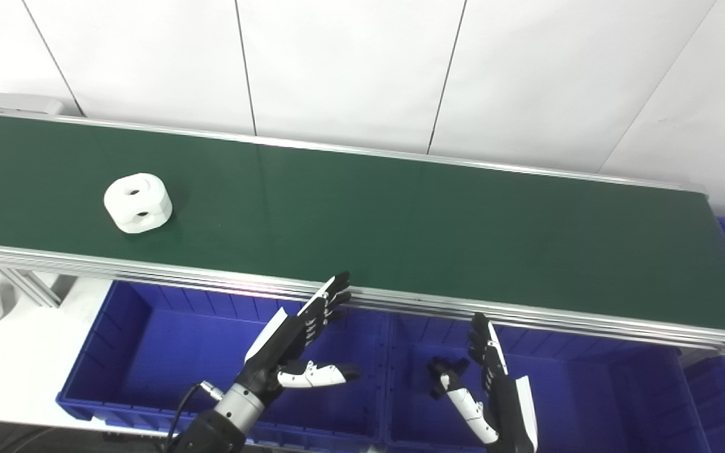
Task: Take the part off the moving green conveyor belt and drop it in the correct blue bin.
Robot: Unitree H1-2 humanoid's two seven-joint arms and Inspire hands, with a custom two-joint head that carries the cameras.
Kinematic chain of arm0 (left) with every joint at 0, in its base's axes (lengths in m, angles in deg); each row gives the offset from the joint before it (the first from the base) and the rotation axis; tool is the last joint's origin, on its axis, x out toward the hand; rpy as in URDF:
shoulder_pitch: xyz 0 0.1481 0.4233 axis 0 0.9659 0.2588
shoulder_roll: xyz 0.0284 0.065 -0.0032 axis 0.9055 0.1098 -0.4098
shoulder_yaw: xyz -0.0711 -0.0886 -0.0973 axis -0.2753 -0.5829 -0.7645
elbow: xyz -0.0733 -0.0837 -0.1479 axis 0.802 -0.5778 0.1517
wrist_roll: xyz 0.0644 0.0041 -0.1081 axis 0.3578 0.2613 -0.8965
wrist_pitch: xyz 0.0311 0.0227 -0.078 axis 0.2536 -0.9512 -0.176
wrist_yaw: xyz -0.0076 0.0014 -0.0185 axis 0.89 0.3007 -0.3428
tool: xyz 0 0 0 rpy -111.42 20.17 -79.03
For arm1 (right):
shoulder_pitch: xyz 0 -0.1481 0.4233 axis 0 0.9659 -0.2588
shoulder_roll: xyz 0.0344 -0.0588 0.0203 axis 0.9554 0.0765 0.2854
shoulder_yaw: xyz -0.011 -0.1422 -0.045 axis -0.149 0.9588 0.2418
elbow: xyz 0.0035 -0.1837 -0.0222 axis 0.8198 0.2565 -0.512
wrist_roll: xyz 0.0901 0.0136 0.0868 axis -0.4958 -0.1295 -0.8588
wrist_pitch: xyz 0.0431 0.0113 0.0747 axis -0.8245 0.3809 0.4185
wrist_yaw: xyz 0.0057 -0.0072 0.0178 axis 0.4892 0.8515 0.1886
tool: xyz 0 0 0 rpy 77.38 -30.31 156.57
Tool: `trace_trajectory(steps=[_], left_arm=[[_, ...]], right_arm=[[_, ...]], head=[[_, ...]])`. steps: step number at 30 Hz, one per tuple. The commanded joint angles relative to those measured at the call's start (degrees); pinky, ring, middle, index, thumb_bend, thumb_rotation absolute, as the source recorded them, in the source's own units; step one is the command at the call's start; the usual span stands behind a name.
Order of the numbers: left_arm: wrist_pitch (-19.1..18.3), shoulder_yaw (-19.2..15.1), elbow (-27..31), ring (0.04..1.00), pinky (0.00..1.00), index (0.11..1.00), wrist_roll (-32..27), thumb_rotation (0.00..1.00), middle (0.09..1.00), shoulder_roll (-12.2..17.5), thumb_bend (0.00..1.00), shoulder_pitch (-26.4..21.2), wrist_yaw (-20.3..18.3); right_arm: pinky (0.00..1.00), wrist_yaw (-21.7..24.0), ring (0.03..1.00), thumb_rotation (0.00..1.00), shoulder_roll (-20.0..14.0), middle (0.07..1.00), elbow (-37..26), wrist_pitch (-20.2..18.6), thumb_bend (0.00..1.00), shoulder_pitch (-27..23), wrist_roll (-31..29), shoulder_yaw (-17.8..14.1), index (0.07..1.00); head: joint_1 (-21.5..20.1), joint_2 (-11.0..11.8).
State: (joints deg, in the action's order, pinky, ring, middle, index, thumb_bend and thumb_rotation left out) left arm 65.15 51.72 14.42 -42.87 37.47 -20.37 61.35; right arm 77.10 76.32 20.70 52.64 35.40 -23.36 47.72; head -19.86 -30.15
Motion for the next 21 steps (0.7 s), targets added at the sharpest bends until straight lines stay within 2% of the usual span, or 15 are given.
trace_trajectory(steps=[1, 2, 3, 6, 9, 13, 21], left_arm=[[3.4, -0.7, 0.2, 0.977, 0.94, 0.998, -0.9, 0.42, 1.000, 0.3, 0.74, -0.4, 0.3], [3.8, -0.8, -0.1, 0.977, 0.94, 1.000, -1.3, 0.41, 1.000, 0.4, 0.73, -0.4, 0.2], [4.4, -1.0, -0.3, 0.977, 0.94, 1.000, -1.7, 0.41, 1.000, 0.6, 0.73, -0.6, 0.0], [4.6, -1.7, -0.3, 0.971, 0.94, 0.995, -3.0, 0.42, 1.000, 1.4, 0.74, -0.8, -0.6], [4.3, -2.2, 0.3, 0.966, 0.94, 0.989, -3.1, 0.43, 0.998, 2.5, 0.75, -0.9, -1.0], [4.2, -2.6, 0.4, 0.972, 0.95, 0.995, -3.5, 0.44, 1.000, 3.5, 0.75, -1.1, -1.9], [4.1, -2.6, 1.0, 0.960, 0.93, 0.992, -4.0, 0.43, 1.000, 3.9, 0.75, -1.2, -2.6]], right_arm=[[0.91, -0.4, 0.936, 0.74, 0.5, 0.953, -1.0, 2.7, 0.81, -0.7, 0.0, 0.4, 0.965], [0.91, -0.3, 0.943, 0.73, 0.6, 0.960, -1.0, 2.5, 0.81, -0.7, 0.0, 0.5, 0.967], [0.91, -0.5, 0.943, 0.73, 0.9, 0.960, -1.1, 1.9, 0.81, -0.8, 0.5, 0.7, 0.967], [0.90, -1.1, 0.959, 0.74, 1.8, 0.968, -0.8, 1.4, 0.82, -1.2, 1.6, 1.0, 0.971], [0.91, -2.8, 0.960, 0.78, 2.2, 0.982, 1.0, 2.5, 0.81, -2.1, 4.3, 1.3, 0.978], [0.93, -4.2, 0.971, 0.78, 3.2, 0.978, 2.2, 2.9, 0.82, -2.6, 5.1, 1.7, 0.967], [0.95, -3.8, 0.988, 0.76, 3.5, 0.985, 1.5, 1.4, 0.79, -2.6, 4.5, 2.2, 0.982]], head=[[-0.9, 0.3], [-0.9, 0.3], [-2.9, 0.1], [-3.3, -0.5], [-6.3, -0.7], [-8.4, -1.0], [-8.0, -2.0]])
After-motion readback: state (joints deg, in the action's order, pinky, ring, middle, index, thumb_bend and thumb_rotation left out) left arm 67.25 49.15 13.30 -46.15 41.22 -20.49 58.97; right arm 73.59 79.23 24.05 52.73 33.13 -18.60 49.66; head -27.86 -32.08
